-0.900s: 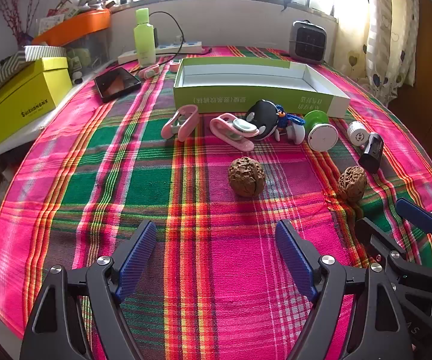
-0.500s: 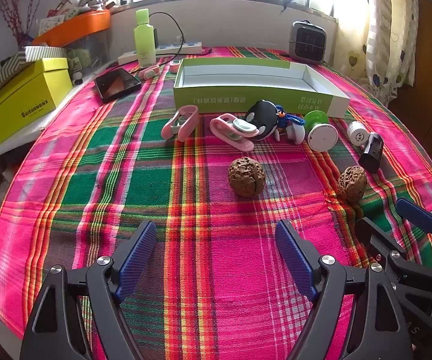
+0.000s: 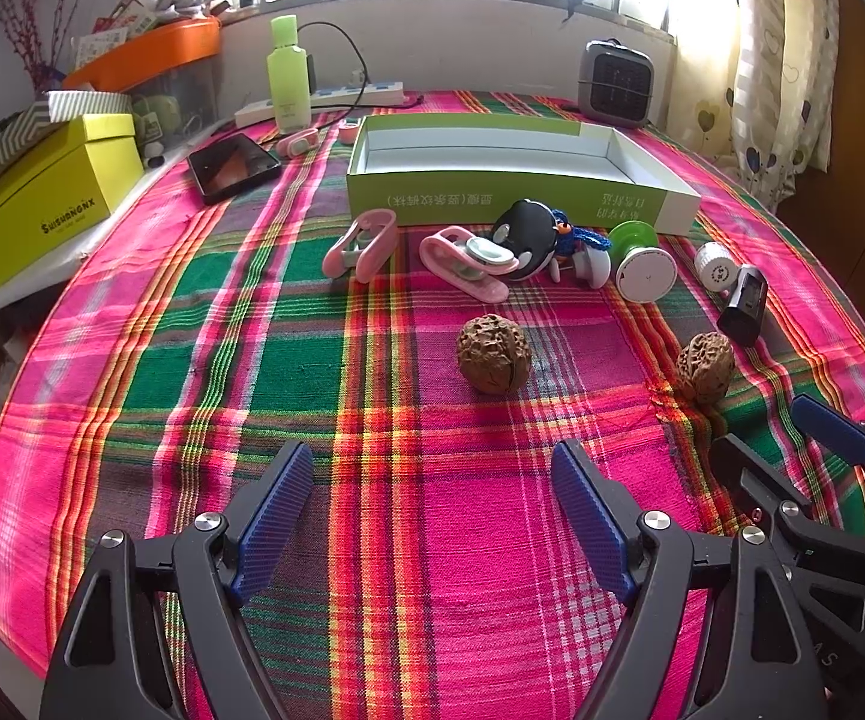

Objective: Organize objects
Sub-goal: 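Move the left gripper toward the walnut in front of the toys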

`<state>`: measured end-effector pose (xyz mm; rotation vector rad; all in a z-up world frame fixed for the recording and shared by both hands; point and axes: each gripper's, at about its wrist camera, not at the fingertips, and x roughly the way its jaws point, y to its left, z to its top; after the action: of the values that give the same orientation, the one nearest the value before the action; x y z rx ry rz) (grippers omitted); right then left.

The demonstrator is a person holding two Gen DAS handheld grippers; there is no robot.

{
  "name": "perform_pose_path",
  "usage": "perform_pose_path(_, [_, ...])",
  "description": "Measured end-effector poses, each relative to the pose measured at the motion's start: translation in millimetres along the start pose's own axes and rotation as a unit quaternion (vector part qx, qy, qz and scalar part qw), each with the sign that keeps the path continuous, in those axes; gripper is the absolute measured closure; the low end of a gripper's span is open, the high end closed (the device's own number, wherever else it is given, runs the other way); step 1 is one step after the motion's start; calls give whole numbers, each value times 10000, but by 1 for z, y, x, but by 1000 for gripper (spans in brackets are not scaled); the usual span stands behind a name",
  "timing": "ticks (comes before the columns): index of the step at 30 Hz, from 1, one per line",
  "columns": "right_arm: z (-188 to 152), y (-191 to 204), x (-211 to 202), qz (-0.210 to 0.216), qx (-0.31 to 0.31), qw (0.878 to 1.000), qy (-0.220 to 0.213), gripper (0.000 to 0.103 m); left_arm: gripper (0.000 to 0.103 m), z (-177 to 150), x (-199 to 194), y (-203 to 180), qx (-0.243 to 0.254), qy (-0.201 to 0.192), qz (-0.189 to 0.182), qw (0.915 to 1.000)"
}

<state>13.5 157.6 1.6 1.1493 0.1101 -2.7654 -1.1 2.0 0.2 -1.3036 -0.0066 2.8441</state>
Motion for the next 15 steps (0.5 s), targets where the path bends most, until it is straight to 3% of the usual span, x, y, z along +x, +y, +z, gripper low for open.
perform_pose_path(7, [0,-2,0,39,-8,10000,3,31,22,3,-1,1,56,-17,-70,10000])
perform_pose_path(15, [6,-7,6,310,12,9995,-3,31,22,12,2,6,54,13,-420,9991])
